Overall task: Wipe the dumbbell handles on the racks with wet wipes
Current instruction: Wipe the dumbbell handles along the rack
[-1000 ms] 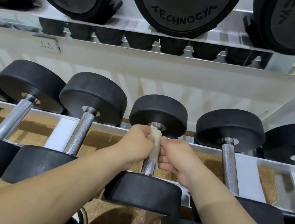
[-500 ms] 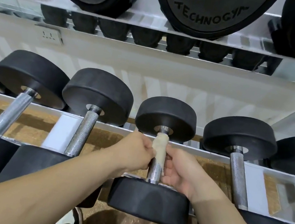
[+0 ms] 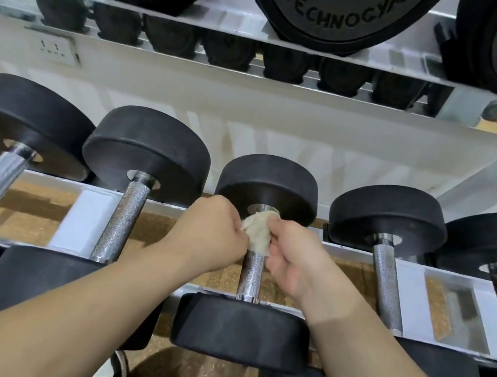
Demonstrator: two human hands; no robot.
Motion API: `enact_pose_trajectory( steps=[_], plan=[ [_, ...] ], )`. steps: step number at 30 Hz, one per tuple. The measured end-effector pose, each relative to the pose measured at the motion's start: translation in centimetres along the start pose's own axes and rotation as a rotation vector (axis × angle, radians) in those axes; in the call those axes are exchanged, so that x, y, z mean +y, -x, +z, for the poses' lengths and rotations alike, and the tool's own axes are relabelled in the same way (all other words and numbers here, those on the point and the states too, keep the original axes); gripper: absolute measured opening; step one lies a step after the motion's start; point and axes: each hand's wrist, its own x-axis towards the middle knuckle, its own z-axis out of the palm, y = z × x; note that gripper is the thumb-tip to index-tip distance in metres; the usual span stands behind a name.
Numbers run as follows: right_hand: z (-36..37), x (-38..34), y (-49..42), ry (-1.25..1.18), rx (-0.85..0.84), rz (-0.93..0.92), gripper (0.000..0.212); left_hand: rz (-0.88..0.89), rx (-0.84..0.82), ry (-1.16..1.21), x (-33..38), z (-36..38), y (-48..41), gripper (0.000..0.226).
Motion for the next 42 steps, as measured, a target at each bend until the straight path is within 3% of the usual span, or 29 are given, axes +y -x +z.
enact_pose_trajectory(
  steps=[3,10,16,18,22,24,30,38,42],
  plan=[
    [-0.2,0.2,0.4,-0.041,-0.024,0.042,0.024,-0.009,0.011,0.005,-0.4,0.1,0.0,0.022],
    [-2.3,0.3,1.8,0.192,0.013,0.016,0.020,0.040,0.001,0.000,-0.7,-0.1,-0.3,0.024],
    [-0.2,-0.1,-0.1,-0.051,-0.113,0.110,0.033,0.007,0.021,0.049,-0.6,-0.4,-0.3,0.024],
    [-1.0,0.3,0.8,0.000,-0.125,0.092,0.031,0.019,0.017,0.044,-0.6,-0.5,-0.4,0.023],
    [-3.1,0.3,2.2,0.174,0.004,-0.009,0.016,0.066,0.006,0.024,-0.8,-0.5,-0.7,0.019],
    [-2.4,-0.4,1.5,0.194,-0.005,0.000,0.020,0.064,0.004,0.023,-0.9,-0.5,-0.8,0.021],
    [-0.5,-0.3,-0.7,-0.099,-0.155,0.145,0.038,0.003,-0.010,0.051,-0.6,-0.8,-0.6,0.028],
    [-4.7,-0.3,5.7,0.554,-0.040,-0.066,0.015,-0.014,-0.127,0.063,0.8,-1.4,0.3,0.018],
    [-4.9,-1.8,7.0,0.835,-0.030,-0.051,0.018,-0.114,-0.211,0.041,1.4,-2.8,1.3,0.026]
  ],
)
